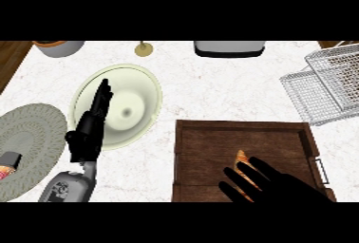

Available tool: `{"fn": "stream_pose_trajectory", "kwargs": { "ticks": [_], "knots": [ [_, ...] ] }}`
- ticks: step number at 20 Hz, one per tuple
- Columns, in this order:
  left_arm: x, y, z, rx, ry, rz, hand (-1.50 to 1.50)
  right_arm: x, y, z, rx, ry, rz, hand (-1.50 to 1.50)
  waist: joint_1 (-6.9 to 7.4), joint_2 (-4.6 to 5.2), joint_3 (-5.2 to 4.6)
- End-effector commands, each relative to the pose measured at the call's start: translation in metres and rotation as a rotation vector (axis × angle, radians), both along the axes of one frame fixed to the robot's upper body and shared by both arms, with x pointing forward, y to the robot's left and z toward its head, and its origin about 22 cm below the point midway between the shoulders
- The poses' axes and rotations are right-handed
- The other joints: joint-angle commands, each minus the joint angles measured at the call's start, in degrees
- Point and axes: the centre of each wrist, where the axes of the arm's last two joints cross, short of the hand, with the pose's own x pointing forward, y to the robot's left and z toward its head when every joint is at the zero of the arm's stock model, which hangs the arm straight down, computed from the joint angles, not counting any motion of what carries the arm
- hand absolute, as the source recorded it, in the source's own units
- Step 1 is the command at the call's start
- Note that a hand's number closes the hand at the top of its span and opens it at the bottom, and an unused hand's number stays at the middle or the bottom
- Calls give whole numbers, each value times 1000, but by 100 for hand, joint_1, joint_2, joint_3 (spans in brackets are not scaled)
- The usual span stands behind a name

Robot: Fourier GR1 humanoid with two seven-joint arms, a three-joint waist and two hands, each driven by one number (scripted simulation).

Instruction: Pick the croissant from the tray and place it in the tiered basket

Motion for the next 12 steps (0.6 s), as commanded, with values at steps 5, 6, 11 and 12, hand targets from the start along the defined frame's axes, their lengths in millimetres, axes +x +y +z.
{"fn": "stream_pose_trajectory", "kwargs": {
  "ticks": [5, 6, 11, 12],
  "knots": [
    [-11, -1, -5, 1, 0, -31, 0, 6, 19, -22, -144, -68, 53, -150, 53, 12, 4],
    [10, -2, 12, -4, 5, -6, 0, 4, 8, -22, -142, -68, 66, -150, 6, 17, 10],
    [-5, 0, 1, 12, -7, 5, 0, -8, 16, -34, -126, -120, 84, -150, 16, 8, 9],
    [3, -4, 4, -2, 15, 8, 0, 8, 13, -15, -139, -138, 72, -150, 13, 10, 5]
  ]
}}
